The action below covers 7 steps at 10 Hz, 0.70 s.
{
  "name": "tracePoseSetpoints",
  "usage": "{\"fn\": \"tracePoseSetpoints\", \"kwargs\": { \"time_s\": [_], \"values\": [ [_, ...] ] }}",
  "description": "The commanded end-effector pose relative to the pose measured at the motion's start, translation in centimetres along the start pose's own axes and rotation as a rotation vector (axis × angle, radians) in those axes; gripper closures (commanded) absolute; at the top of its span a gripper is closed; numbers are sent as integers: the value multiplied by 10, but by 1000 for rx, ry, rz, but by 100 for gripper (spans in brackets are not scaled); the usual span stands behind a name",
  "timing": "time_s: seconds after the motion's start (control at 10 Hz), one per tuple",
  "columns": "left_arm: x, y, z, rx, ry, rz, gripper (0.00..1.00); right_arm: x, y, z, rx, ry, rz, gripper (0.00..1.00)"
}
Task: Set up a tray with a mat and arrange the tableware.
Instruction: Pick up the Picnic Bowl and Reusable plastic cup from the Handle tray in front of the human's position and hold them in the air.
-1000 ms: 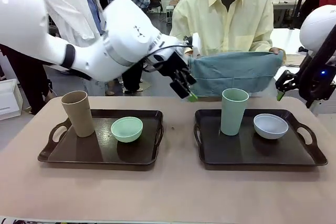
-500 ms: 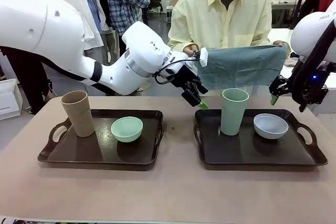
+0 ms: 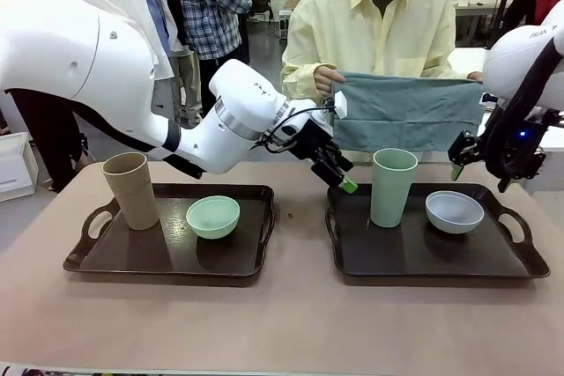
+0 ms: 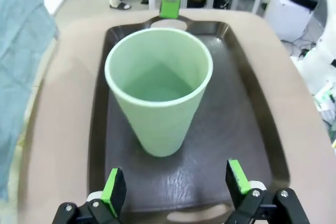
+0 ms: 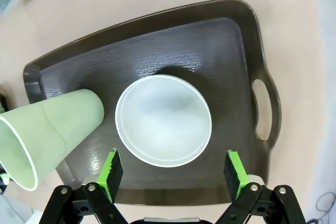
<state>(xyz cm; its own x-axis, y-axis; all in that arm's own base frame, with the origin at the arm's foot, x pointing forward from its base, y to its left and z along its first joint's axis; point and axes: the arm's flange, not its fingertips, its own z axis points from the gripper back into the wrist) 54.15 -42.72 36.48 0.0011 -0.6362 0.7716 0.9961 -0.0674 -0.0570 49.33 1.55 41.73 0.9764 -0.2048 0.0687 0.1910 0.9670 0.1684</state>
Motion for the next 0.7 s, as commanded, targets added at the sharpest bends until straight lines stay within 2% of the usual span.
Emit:
{"fn": "tracePoseSetpoints", "kwargs": {
  "time_s": [0.0,0.1,0.2,0.5,0.6],
  "values": [
    [0,-9,-1,-28,-21,-7,0,6,7,-2,34,-16,-9,0],
    [-2,-8,-9,-37,12,-4,0,6,9,-1,40,-21,-17,0],
    [3,-4,-4,-16,-3,-4,0,1,1,-1,1,-1,0,0],
    [2,-6,-8,-26,0,-4,0,1,1,0,3,-3,1,0],
    [11,-19,9,53,-36,-7,0,4,6,-8,-5,8,25,0]
  ]
}}
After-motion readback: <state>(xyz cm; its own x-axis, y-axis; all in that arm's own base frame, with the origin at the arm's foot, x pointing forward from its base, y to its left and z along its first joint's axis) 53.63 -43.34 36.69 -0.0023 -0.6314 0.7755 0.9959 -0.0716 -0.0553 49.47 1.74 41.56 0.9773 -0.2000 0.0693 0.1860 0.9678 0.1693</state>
